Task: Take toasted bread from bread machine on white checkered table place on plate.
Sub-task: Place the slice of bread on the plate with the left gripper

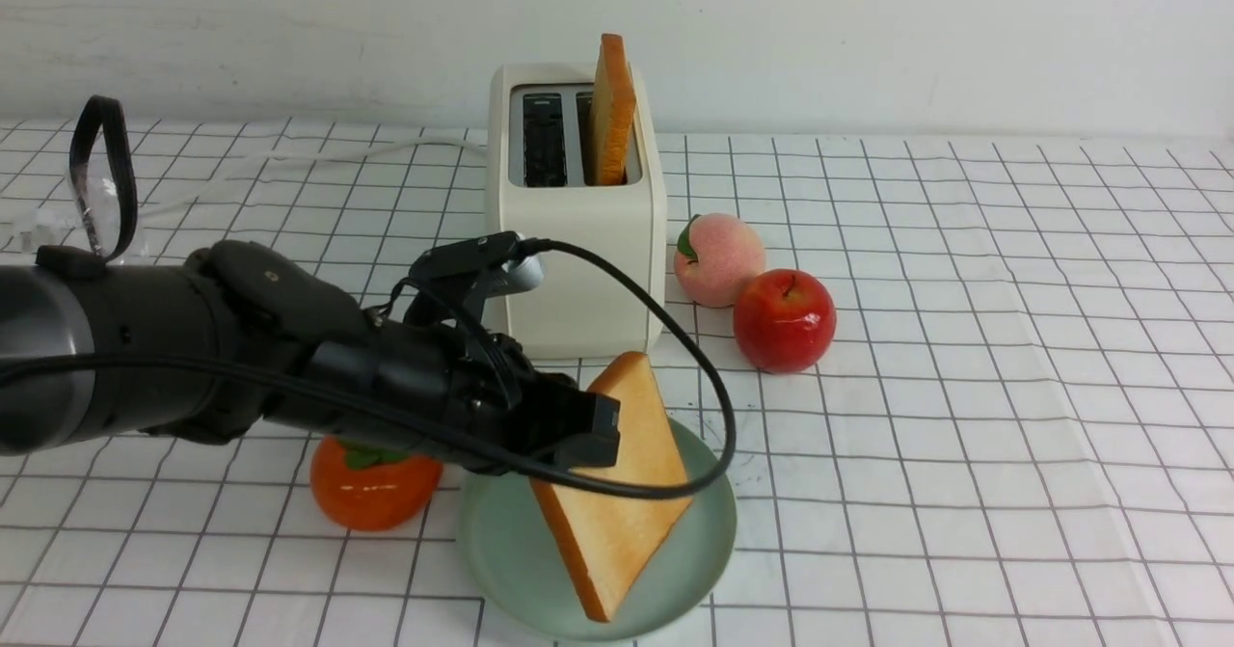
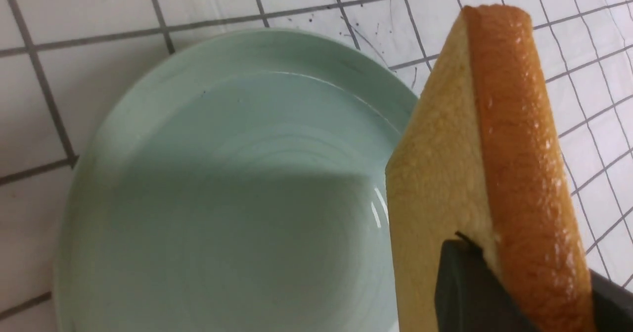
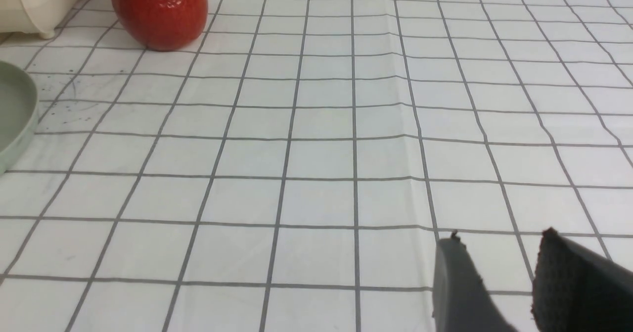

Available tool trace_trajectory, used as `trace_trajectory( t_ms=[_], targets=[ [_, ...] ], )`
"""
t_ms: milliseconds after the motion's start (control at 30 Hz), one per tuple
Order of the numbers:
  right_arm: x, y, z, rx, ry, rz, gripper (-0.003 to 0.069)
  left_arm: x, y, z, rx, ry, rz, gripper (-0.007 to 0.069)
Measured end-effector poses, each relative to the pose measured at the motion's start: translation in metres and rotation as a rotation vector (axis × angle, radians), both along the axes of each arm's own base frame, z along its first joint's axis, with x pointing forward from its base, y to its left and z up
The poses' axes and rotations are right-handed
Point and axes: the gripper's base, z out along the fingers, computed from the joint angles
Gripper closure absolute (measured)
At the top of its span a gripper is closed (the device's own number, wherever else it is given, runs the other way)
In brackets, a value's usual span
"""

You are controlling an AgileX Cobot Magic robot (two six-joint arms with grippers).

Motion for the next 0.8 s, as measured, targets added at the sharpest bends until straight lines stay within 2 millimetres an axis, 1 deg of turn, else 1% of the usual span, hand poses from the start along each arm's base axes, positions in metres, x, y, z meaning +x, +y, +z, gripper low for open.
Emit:
trace_trajectory(
  t_ms=[67, 133, 233, 267, 300, 367, 533, 733, 800],
  targets=[
    [0.0, 0.0, 0.0, 0.0, 0.0, 0.0, 0.0418, 0.0, 0.0, 0.0, 0.007, -0.01, -0.009, 0.0463],
    [0.0, 0.0, 0.0, 0.0, 0.0, 0.0, 0.0418, 0.001, 0.0, -0.001, 0.01, -0.012, -0.01, 0.0396],
    [0.0, 0.0, 0.0, 0.0, 0.0, 0.0, 0.0418, 0.002, 0.0, -0.005, 0.021, -0.01, -0.005, 0.026],
    [0.0, 0.0, 0.0, 0.0, 0.0, 0.0, 0.0418, 0.003, 0.0, -0.005, 0.025, -0.012, -0.003, 0.0244],
    [0.0, 0.0, 0.0, 0.0, 0.0, 0.0, 0.0418, 0.004, 0.001, -0.006, 0.037, -0.024, 0.004, 0.0185],
    [0.0, 0.0, 0.0, 0.0, 0.0, 0.0, 0.0418, 0.008, 0.004, -0.006, 0.075, -0.064, 0.022, 0.0125],
    [0.0, 0.0, 0.0, 0.0, 0.0, 0.0, 0.0418, 0.015, 0.011, -0.006, 0.15, -0.152, 0.063, 0.0083],
    [0.0, 0.0, 0.0, 0.0, 0.0, 0.0, 0.0418, 0.017, 0.013, -0.005, 0.181, -0.185, 0.062, 0.0084],
    [0.0, 0.0, 0.0, 0.0, 0.0, 0.0, 0.0418, 0.015, 0.013, -0.001, 0.173, -0.188, 0.055, 0.0099]
  ],
)
